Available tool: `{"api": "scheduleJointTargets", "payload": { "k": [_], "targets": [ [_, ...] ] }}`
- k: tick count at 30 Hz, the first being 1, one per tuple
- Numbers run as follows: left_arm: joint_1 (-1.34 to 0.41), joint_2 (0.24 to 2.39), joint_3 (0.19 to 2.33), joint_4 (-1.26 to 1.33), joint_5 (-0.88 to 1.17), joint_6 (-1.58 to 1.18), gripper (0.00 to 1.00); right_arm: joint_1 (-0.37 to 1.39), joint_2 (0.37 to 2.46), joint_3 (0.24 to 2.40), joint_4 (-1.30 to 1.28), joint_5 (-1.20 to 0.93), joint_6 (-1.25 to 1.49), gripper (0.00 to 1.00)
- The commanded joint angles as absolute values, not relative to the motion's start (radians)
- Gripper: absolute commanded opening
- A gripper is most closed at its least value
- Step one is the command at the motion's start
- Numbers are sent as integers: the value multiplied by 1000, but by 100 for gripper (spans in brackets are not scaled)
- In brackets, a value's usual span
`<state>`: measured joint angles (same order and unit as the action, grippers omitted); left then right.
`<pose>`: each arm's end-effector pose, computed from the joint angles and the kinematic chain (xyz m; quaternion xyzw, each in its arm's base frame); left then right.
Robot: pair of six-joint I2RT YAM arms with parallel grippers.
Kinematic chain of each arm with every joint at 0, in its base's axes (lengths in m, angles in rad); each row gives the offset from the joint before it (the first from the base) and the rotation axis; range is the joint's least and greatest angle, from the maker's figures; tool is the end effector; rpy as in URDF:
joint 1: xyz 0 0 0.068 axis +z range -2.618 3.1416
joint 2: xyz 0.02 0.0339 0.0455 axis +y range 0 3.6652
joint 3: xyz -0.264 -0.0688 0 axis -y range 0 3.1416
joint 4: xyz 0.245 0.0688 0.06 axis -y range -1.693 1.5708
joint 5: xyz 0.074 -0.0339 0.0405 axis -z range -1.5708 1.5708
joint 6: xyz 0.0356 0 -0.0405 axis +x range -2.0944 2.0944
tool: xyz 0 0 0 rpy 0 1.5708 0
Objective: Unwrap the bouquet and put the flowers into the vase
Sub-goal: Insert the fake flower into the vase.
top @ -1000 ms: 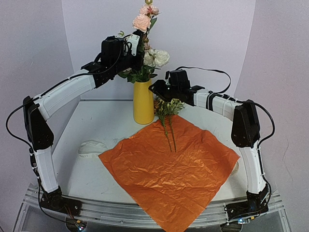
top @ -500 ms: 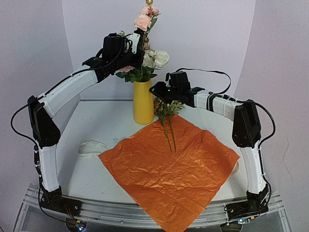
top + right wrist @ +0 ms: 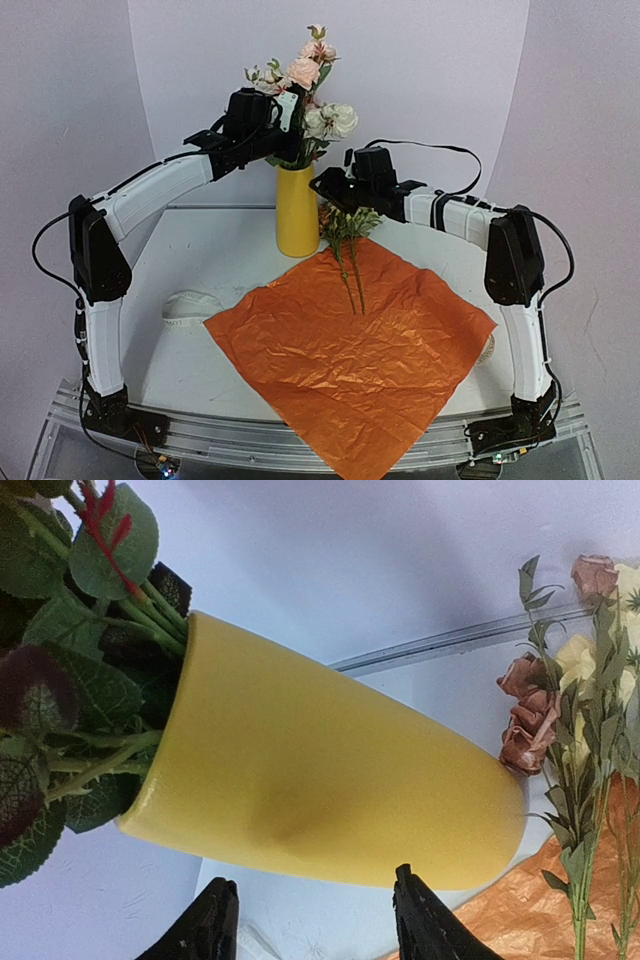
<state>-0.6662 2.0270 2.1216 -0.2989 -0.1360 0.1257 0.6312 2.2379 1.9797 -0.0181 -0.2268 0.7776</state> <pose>0.3816 -0.2938 0.4112 0.2588 0.7304 -0.1174 0.6211 0.4313 0.3252 0.2867 -0.0101 0.7955 0.4568 0.3981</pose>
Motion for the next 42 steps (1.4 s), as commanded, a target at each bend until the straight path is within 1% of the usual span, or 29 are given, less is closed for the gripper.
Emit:
{"api": "scheduleJointTargets", "payload": {
  "k": [1,12,14,17,19,22,26,29,36,42],
  "targets": [
    [-657,2017,2052,-286,-148,85,0,632,2160,1967,34,-232,767,55],
    [-657,1955,1880,-187,-165,28,0,632,2138,1951,38,-216,766,57],
    [-657,1943,1861,-176,-171,21,3,632,2136,1948,40,-213,767,57],
    [-657,1921,1836,-164,-172,11,19,632,2129,1943,40,-207,766,58],
    [-657,1908,1828,-164,-174,9,26,632,2125,1939,42,-204,766,59],
    [-657,1883,1815,-163,-169,9,34,632,2122,1937,41,-202,765,59],
    [-657,1845,1790,-163,-159,-22,36,632,2122,1936,44,-204,765,59],
    [-657,1803,1752,-164,-143,-38,44,631,2119,1932,44,-201,761,60],
    [-657,1664,1604,-164,-130,-71,53,625,2086,1894,46,-159,667,67],
    [-657,1540,1442,-160,-115,-141,55,617,2027,1795,47,-110,556,68]
  ]
}}
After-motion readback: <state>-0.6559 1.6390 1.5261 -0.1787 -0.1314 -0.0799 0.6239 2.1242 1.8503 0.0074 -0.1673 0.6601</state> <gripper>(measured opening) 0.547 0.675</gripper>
